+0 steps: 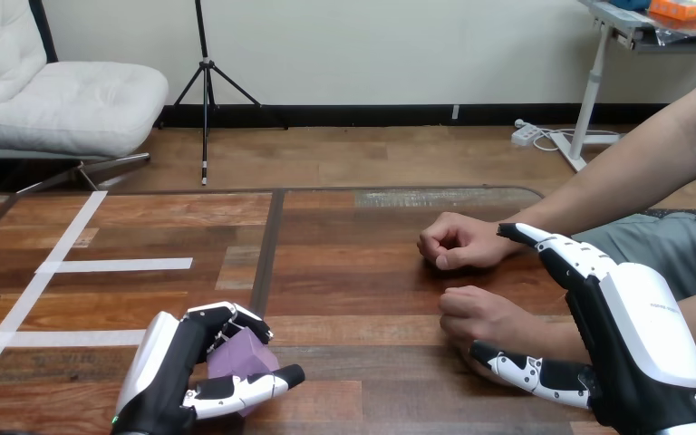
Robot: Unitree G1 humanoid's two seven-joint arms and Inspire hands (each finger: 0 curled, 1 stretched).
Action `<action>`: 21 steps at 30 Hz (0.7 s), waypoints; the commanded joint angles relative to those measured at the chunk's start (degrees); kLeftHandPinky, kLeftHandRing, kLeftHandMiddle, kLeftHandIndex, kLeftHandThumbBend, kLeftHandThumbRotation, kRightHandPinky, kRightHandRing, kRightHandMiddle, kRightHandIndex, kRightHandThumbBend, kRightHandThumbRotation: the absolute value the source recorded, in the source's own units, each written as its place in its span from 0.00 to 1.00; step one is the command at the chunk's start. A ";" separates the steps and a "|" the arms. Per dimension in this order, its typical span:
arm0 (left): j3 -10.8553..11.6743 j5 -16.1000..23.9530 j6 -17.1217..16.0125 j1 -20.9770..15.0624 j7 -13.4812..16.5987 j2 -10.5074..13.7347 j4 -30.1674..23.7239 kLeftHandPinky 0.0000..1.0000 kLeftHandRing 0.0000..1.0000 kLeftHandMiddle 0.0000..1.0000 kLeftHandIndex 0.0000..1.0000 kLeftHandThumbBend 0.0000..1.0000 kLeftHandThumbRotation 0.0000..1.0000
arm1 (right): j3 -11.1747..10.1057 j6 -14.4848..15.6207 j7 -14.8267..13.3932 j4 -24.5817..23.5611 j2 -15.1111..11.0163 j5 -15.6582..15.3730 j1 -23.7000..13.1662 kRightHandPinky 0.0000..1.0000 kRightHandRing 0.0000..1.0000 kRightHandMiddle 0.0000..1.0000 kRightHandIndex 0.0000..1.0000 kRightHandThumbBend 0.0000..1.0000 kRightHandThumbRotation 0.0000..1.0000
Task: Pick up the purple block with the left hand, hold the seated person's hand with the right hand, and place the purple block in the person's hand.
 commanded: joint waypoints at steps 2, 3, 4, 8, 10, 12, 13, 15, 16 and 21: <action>1.75 -2.03 -2.57 -4.71 -0.62 -0.96 1.00 0.31 0.38 0.46 0.48 0.81 0.23 | 0.03 0.05 0.00 -2.18 -0.40 0.21 -3.33 0.89 0.86 0.84 0.84 0.70 0.18; 1.80 -2.31 -2.52 -4.74 -0.90 -1.06 1.06 0.31 0.38 0.46 0.48 0.81 0.22 | 0.03 0.05 0.00 -2.19 -0.40 0.20 -3.34 0.88 0.86 0.84 0.84 0.70 0.18; 1.87 -2.49 -2.51 -4.76 -1.11 -1.14 1.11 0.31 0.38 0.46 0.48 0.81 0.22 | 0.02 0.06 0.00 -2.20 -0.40 0.19 -3.34 0.88 0.86 0.84 0.84 0.70 0.18; 2.35 -5.29 -3.01 -4.90 -3.62 -1.85 1.62 0.31 0.38 0.46 0.48 0.82 0.21 | -0.05 0.17 0.06 -2.31 -0.39 0.20 -3.28 0.88 0.86 0.84 0.84 0.71 0.17; 2.56 -6.36 -3.08 -4.93 -4.63 -2.08 1.75 0.32 0.39 0.46 0.48 0.83 0.20 | -0.08 0.26 0.11 -2.39 -0.37 0.20 -3.25 0.89 0.86 0.84 0.84 0.71 0.16; 2.84 -7.53 -3.64 -5.00 -5.74 -2.37 1.98 0.32 0.39 0.46 0.48 0.83 0.20 | -0.10 0.43 0.16 -2.53 -0.31 0.18 -3.19 0.89 0.86 0.84 0.84 0.71 0.15; 2.96 -7.84 -3.80 -5.01 -6.10 -2.47 2.05 0.32 0.39 0.46 0.47 0.84 0.20 | -0.11 0.48 0.18 -2.56 -0.29 0.17 -3.18 0.89 0.86 0.84 0.84 0.71 0.15; 3.29 -8.68 -3.86 -5.01 -6.80 -2.81 2.04 0.32 0.39 0.46 0.47 0.84 0.20 | -0.14 0.45 0.13 -2.58 -0.31 0.17 -3.16 0.89 0.86 0.84 0.84 0.71 0.15; 3.39 -8.91 -3.87 -5.01 -7.02 -2.90 2.04 0.32 0.39 0.46 0.47 0.85 0.20 | -0.14 0.45 0.11 -2.59 -0.32 0.17 -3.15 0.89 0.86 0.84 0.84 0.71 0.15; 3.88 -10.08 -4.97 -5.18 -7.85 -3.38 2.51 0.32 0.38 0.45 0.47 0.86 0.19 | -0.20 0.30 -0.01 -2.49 -0.50 0.26 -3.13 0.89 0.86 0.84 0.84 0.71 0.14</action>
